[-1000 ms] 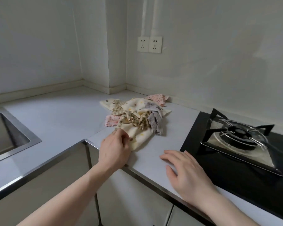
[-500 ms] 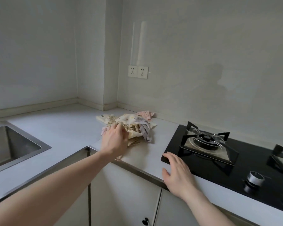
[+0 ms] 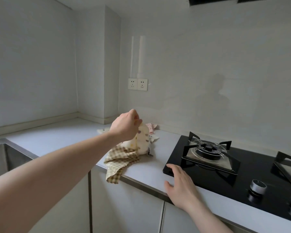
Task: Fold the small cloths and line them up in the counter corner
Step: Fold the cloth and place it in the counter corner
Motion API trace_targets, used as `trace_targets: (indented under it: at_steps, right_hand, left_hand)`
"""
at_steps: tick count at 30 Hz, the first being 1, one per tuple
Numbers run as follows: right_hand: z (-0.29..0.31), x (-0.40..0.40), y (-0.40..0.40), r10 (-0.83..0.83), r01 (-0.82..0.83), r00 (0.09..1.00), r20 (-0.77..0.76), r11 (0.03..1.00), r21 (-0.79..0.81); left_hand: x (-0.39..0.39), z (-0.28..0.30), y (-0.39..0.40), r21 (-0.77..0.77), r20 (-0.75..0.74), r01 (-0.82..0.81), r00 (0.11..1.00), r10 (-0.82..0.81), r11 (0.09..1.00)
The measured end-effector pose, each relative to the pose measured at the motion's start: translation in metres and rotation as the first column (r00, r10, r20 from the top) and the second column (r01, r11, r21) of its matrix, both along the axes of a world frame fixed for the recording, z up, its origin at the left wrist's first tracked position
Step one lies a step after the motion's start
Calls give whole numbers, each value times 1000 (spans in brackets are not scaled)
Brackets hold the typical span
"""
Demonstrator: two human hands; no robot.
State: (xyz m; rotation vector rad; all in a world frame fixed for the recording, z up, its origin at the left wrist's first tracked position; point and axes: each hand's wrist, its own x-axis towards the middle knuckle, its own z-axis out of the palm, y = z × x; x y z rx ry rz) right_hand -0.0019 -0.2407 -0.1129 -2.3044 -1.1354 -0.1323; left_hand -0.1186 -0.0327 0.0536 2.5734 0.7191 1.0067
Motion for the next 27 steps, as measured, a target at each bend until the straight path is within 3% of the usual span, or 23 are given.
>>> trace_targets:
  at_steps: [5,12,15,19,23,27]
  right_hand:
    - [2,-4,-5,-3,9,995,-104,998,56]
    - [21,-14,-2,102,122,856,-507,914,388]
    - [36,-23,-8,167,87,847,-505,893,441]
    - [63,-31,-25,146,23,892,-428,931,365]
    - [89,-33,-51,162,28,887,-433,917,399]
    - [105,-21,-74,87,94,892,-443,924,371]
  left_hand:
    - [-3,30,-24,25,160,42,986,-46,999]
    - [-13,56,-53,77,178,123,975,-135,989]
    - [-19,58,-63,66,196,174,963,-184,983]
    - [-28,59,-71,57,175,233,955,-239,971]
    - [-40,49,-66,132,4,268,963,-271,954]
    - [-51,35,-60,7,-117,331,937,-328,944]
